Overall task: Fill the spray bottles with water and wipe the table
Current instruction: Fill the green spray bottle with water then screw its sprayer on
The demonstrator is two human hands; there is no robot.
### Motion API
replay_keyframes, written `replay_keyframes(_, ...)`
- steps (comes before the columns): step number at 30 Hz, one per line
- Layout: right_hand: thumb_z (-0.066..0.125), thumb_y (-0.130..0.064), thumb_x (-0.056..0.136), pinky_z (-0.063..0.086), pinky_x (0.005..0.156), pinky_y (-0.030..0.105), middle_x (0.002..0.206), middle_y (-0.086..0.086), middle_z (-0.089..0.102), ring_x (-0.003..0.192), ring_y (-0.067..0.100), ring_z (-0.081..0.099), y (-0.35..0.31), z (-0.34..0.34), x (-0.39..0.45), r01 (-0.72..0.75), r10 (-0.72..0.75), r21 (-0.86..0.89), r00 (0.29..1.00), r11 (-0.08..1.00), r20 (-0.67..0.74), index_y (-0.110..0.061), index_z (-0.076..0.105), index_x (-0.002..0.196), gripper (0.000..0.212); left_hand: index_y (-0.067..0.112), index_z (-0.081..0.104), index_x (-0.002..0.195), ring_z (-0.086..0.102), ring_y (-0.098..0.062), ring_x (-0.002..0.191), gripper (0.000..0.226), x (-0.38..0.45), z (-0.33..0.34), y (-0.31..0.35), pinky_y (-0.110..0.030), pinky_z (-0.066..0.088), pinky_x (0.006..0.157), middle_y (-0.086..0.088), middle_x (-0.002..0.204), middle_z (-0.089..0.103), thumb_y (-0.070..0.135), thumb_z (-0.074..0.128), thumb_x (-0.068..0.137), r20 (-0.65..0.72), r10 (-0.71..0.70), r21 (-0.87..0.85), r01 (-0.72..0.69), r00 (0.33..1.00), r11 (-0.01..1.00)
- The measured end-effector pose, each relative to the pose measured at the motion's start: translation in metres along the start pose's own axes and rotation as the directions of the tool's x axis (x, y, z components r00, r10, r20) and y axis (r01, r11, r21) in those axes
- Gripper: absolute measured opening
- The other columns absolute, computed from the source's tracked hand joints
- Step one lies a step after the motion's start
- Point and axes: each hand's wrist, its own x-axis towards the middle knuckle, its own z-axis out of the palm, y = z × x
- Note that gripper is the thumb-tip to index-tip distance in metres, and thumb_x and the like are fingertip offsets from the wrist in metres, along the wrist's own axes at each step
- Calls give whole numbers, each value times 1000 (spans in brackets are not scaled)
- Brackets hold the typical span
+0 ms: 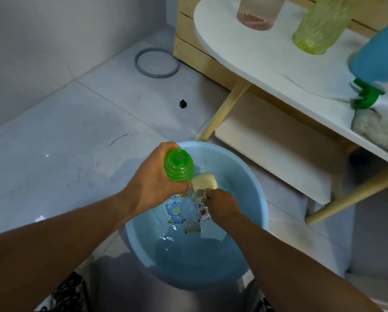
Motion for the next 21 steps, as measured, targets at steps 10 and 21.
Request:
replay_keyframes(10,58,-28,96,35,54,26,73,3,53,65,17,41,6,-19,-24,-307,272,871,939,383,211,-17,60,73,25,47,48,115,62,5,93,77,-12,-22,27,-5,44,70,29,103,60,54,88,49,-5,55,-12,-55,998,998)
replay_keyframes(21,76,-38,79,33,55,29,73,6,41,67,20,37,3,-138,-83,-53,235,858,969,511,-80,-14,53,72,34,36,53,114,67,2,88,72,-32,-58,82,-12,50,70,15,97,69,21,98,60,18,132,25,-132,991,991)
